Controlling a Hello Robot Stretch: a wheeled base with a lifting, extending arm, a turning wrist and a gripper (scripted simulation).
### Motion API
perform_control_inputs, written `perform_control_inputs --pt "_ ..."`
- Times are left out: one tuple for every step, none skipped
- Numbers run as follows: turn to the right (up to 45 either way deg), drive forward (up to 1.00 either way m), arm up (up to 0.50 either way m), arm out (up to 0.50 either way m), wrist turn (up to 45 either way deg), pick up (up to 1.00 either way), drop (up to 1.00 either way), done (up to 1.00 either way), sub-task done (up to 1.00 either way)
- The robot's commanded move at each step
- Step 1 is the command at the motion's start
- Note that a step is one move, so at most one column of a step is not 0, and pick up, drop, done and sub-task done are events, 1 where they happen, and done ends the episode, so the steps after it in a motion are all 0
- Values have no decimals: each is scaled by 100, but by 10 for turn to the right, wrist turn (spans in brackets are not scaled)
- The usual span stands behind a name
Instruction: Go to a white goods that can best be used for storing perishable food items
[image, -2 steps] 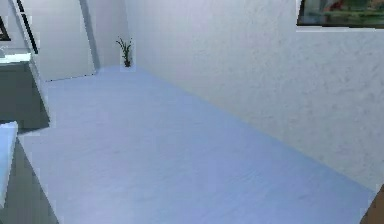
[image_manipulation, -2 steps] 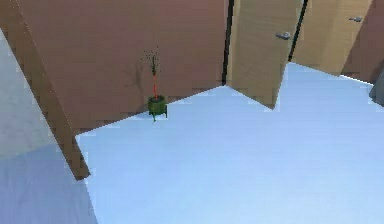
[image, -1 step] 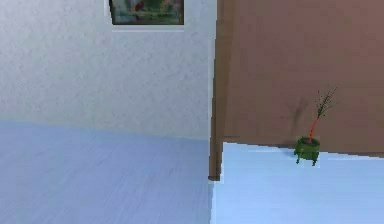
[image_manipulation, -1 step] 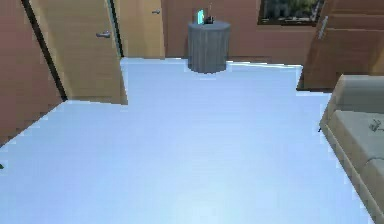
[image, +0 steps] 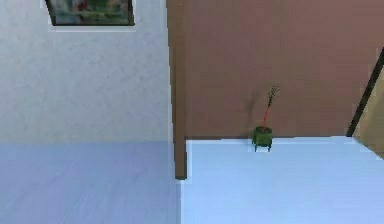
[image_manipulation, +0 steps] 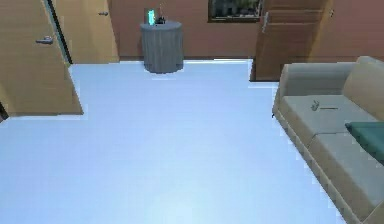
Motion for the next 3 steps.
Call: perform_control_inputs --pt "0 25 0 0 0 0 0 0 0" --pt "-450 0 0 0 0 0 0 0 0" --pt "-390 0 0 0 0 0 0 0 0"
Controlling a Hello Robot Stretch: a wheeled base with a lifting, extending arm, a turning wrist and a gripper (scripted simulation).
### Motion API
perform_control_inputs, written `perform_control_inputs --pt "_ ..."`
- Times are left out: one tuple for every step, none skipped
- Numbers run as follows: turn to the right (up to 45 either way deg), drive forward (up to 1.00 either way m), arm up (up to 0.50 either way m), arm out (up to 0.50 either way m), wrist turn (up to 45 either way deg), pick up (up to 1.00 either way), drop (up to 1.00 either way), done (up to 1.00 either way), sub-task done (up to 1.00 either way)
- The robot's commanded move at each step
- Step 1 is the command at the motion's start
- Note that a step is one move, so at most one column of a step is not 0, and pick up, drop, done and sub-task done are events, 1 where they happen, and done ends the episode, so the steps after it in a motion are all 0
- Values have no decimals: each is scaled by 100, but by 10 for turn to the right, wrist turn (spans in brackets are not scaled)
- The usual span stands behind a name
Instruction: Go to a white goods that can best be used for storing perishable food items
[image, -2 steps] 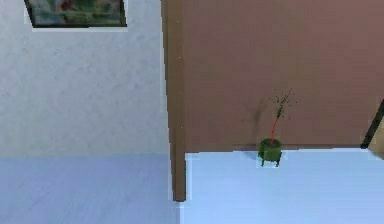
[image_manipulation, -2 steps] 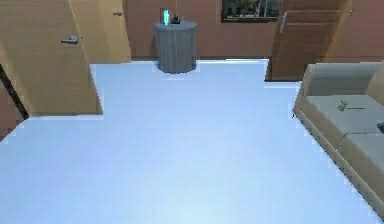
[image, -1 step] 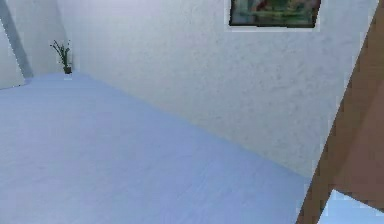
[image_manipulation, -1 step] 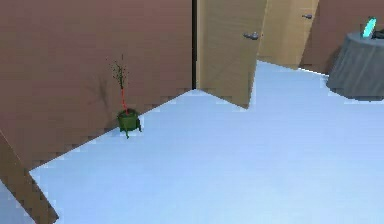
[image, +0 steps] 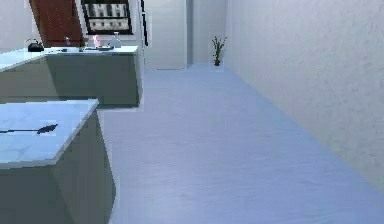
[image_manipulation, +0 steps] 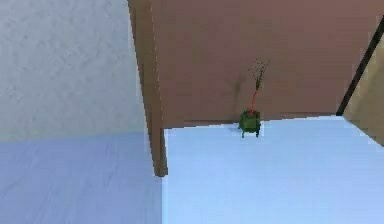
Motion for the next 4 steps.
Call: perform_control_inputs --pt "0 100 0 0 0 0 0 0 0" --pt "0 65 0 0 0 0 0 0 0" --pt "-60 0 0 0 0 0 0 0 0" --pt "0 100 0 0 0 0 0 0 0"
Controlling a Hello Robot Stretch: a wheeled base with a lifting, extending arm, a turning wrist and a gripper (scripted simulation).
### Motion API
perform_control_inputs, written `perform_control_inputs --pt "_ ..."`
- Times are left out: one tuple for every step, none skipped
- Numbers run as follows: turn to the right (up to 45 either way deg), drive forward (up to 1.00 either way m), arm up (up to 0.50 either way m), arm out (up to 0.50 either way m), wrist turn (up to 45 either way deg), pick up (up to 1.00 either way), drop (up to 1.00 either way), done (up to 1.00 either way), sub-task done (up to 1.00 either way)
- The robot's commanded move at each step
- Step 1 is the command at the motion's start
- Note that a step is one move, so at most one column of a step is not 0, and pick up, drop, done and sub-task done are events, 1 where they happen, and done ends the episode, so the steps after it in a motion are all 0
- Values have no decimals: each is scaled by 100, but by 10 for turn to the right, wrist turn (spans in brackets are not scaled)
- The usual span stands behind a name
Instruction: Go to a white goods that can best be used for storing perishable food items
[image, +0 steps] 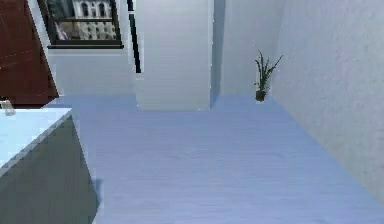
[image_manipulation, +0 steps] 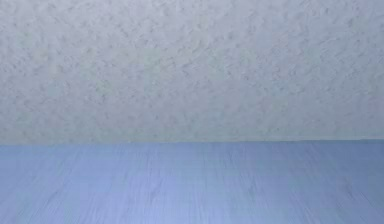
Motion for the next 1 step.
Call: perform_control_inputs --pt "-30 0 0 0 0 0 0 0 0"
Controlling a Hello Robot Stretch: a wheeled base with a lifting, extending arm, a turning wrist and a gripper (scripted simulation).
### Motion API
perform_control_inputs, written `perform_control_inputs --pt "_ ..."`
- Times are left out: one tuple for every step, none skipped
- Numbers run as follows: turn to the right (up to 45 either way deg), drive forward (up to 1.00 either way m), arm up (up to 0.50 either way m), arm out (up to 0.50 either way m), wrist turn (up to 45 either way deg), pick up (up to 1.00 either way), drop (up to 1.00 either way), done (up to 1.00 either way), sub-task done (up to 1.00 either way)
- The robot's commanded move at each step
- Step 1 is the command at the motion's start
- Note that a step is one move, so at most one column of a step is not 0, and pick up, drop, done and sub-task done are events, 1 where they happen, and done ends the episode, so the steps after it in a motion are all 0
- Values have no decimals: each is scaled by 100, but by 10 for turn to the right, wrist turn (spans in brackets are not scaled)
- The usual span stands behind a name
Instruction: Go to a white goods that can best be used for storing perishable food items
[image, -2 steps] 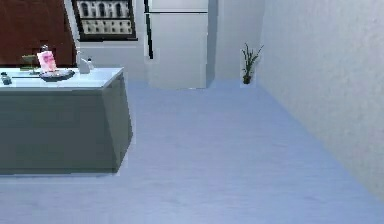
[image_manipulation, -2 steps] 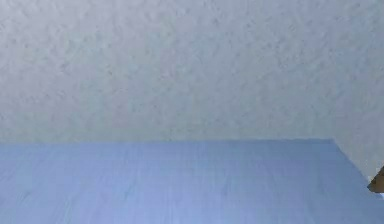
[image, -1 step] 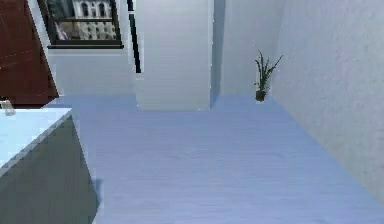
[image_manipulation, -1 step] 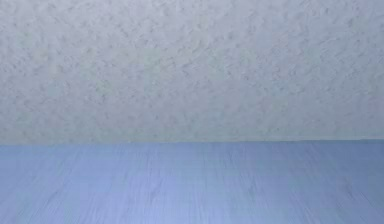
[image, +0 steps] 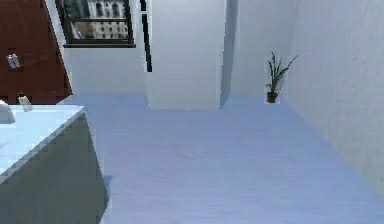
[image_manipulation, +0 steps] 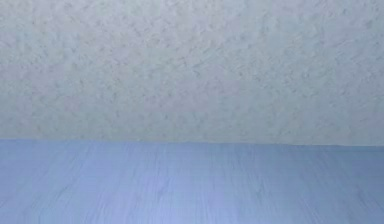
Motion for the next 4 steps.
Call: perform_control_inputs --pt "0 100 0 0 0 0 0 0 0" --pt "0 35 0 0 0 0 0 0 0" --pt "-210 0 0 0 0 0 0 0 0" --pt "0 85 0 0 0 0 0 0 0"
